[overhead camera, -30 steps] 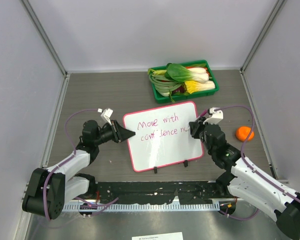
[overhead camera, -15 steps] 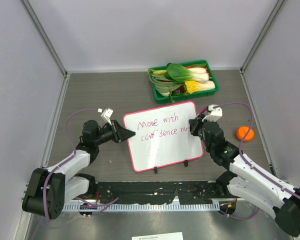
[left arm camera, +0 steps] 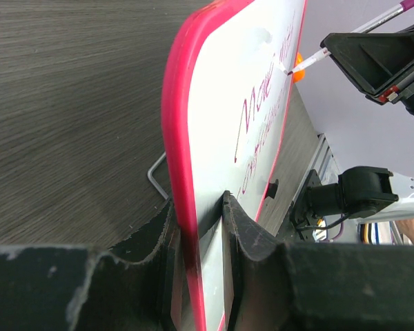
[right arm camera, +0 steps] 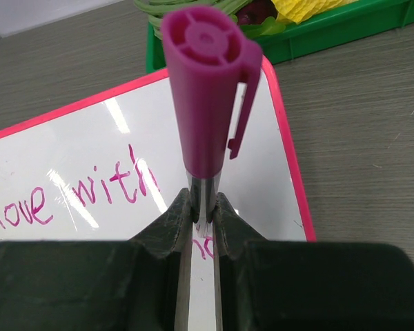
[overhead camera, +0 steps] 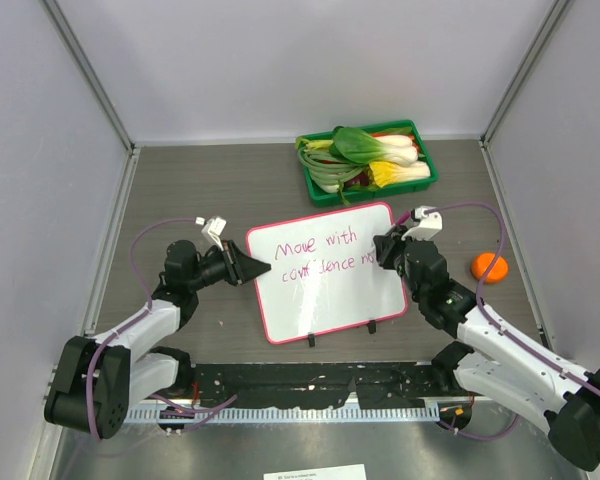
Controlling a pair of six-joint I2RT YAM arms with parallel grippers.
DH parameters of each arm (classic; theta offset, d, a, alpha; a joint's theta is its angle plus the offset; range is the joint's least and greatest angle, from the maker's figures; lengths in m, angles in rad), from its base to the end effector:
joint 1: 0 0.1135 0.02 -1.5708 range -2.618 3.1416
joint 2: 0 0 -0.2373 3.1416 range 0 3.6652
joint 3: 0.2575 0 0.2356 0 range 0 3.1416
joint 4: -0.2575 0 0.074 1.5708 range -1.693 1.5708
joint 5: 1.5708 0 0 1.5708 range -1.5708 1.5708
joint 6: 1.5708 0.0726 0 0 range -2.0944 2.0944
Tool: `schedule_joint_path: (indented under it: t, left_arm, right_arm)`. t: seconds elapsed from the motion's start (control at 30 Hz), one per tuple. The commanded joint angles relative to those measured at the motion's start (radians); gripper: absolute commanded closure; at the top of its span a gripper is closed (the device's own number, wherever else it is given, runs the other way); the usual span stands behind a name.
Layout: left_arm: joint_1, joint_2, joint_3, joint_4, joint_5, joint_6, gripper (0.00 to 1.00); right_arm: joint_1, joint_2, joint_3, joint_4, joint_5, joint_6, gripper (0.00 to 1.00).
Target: Write a sentence on the whiteboard
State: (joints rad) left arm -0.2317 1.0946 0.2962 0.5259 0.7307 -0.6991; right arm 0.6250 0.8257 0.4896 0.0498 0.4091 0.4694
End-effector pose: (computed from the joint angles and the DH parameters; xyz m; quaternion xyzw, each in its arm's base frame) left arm 0.2191 -0.1015 0.1686 0.0378 0.7738 -0.5077 0.3768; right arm 0.2025 0.1105 0.2297 0.0604 0.7911 0.1663 0.5855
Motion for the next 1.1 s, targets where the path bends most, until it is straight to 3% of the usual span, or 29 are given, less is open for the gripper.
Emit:
schedule_joint_path:
  t: [0.0, 1.07]
  left_arm:
    - [-0.001, 0.004, -0.019, -0.041, -0.099, 0.108, 1.00]
    - [-0.003, 0.004, -0.017, -0.043, -0.094, 0.108, 1.00]
  right_arm:
    - [-0.007, -0.023, 0.027, 0.042, -0.027, 0.009, 0.99]
    - [-0.084, -0.072, -0.045, -0.044, -0.044, 0.029, 0.99]
